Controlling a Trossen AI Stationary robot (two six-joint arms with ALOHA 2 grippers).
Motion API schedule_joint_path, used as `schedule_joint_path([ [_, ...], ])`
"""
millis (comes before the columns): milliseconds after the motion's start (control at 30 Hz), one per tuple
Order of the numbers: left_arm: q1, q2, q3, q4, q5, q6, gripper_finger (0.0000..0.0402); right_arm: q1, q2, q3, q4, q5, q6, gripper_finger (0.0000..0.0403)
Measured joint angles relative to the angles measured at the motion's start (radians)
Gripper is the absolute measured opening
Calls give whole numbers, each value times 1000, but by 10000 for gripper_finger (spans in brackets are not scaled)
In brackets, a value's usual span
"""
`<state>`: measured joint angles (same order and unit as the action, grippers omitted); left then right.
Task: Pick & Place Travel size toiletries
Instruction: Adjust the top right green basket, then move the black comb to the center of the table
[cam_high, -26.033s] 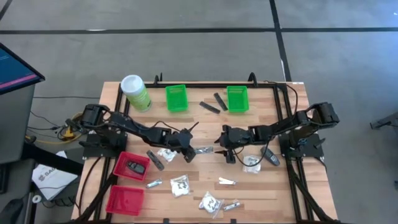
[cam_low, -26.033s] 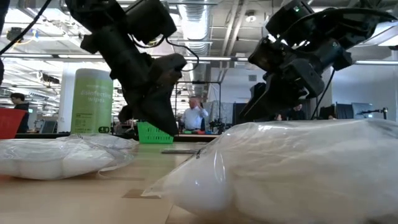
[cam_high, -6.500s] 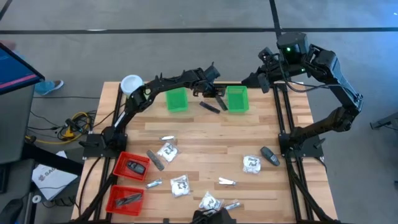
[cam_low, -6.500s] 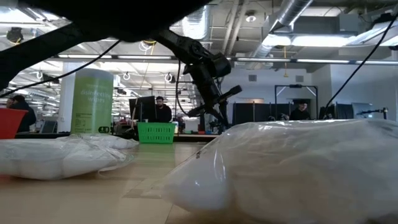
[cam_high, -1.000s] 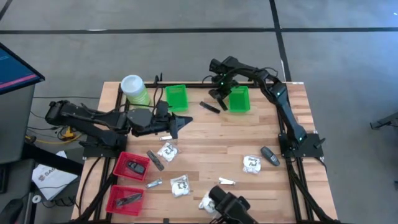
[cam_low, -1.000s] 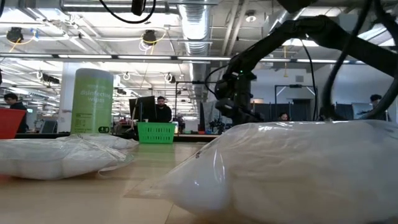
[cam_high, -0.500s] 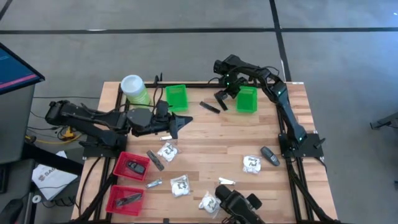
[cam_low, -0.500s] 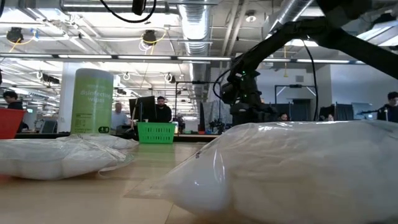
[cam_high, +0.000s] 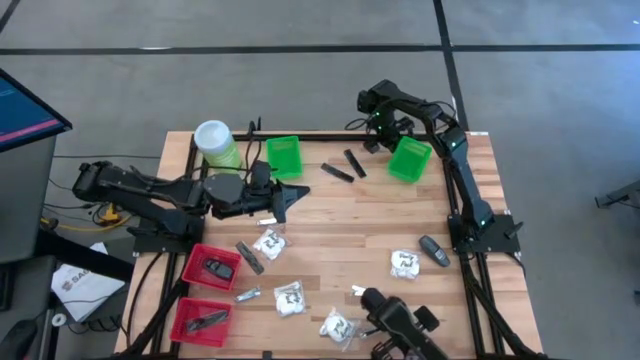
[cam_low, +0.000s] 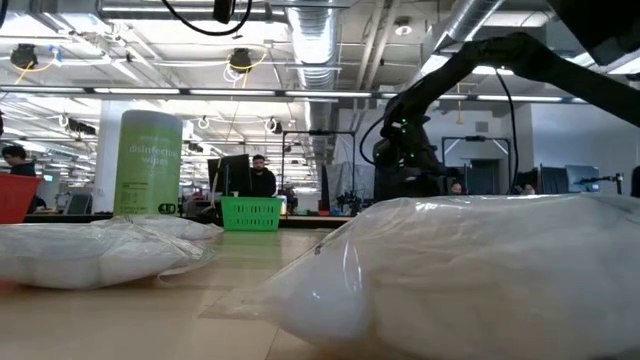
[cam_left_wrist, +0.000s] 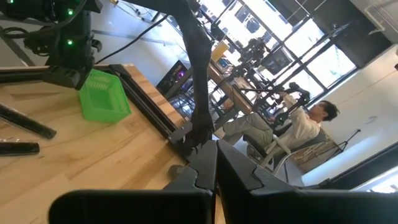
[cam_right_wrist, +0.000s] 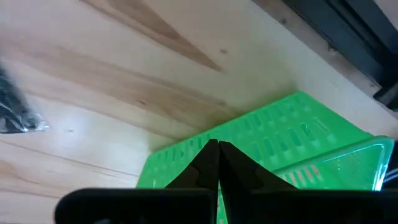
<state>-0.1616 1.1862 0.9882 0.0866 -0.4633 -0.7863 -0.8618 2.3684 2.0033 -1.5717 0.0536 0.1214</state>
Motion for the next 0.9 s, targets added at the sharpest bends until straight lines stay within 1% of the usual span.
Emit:
schedule_joint_path([
  [267, 0, 0, 0, 6, -1, 20, 0, 91, -1, -8, 1, 0, -56, 0],
  [333, 0, 0, 0, 9, -2, 21, 0, 106, -2, -34, 1, 0, -59, 0],
  [500, -8, 0, 0, 18, -4, 23, 0, 123, -18, -149, 9, 0, -61, 0],
  [700, -18, 0, 0, 24, -13, 31, 0, 122, -169, -358, 160, 0, -45, 0],
  [800, -18, 0, 0, 27, -17, 43, 0, 121, -268, -459, 258, 0, -68, 0],
  [900, -17, 0, 0, 29, -17, 46, 0, 120, -376, -526, 352, -4, -84, 0],
])
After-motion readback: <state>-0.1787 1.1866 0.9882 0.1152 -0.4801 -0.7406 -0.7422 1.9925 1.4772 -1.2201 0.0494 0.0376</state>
